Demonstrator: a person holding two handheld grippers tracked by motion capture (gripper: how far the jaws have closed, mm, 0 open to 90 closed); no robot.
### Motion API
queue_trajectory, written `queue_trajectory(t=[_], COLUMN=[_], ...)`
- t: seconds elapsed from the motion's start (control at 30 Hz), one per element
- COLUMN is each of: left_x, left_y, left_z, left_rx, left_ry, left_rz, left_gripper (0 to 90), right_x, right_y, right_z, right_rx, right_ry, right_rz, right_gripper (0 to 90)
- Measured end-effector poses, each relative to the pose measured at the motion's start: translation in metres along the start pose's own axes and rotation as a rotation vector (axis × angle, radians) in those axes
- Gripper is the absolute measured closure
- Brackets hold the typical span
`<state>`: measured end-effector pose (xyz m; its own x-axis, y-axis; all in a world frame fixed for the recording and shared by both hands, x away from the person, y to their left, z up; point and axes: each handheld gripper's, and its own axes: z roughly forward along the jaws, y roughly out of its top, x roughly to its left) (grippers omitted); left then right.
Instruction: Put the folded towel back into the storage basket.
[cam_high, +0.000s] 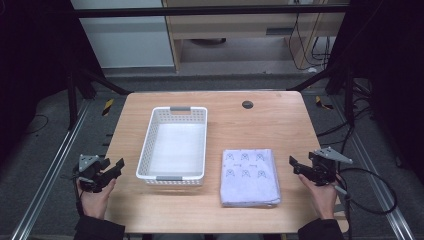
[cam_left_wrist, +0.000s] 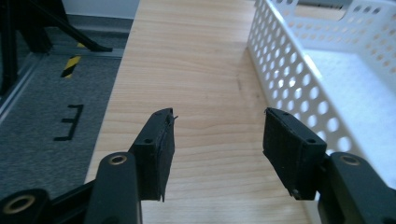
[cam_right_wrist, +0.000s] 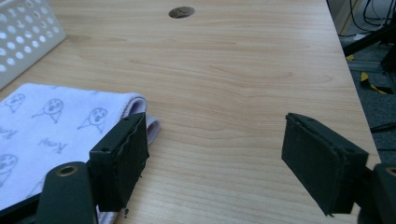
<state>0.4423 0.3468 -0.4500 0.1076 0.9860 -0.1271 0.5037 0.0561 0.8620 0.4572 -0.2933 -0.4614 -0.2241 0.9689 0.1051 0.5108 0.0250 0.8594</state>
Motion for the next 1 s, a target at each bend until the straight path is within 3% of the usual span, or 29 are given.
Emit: queue_trajectory(t=[0.13, 0.23, 0.53, 0.8, 1.0], left_x=[-0.005, -0.011, -0.025, -0.044, -0.059], left_y=[0.004, 0.008, 0.017, 0.021, 0.029], left_z=[-0.006, -0.012, -0.022, -0.023, -0.022], left_rx=[-0.017, -0.022, -0.055, -0.046, -0.037], left_ry=[-0.022, -0.087, -0.135, -0.185, -0.219], left_rz=[0.001, -0.033, 0.000, 0.042, 0.072], left_gripper=[43.4, 46.6, 45.7, 42.9, 37.9], right_x=[0.003, 0.003, -0.001, 0.004, 0.008], right_y=[0.001, 0.003, 0.010, 0.020, 0.029], right_z=[-0.003, -0.006, -0.015, -0.019, -0.018], right_rx=[-0.006, -0.012, -0.039, -0.048, -0.047], right_ry=[0.012, 0.017, 0.011, 0.038, 0.061], right_rz=[-0.020, -0.021, 0.010, -0.028, -0.031], right_gripper=[25.2, 24.2, 22.7, 25.3, 26.8])
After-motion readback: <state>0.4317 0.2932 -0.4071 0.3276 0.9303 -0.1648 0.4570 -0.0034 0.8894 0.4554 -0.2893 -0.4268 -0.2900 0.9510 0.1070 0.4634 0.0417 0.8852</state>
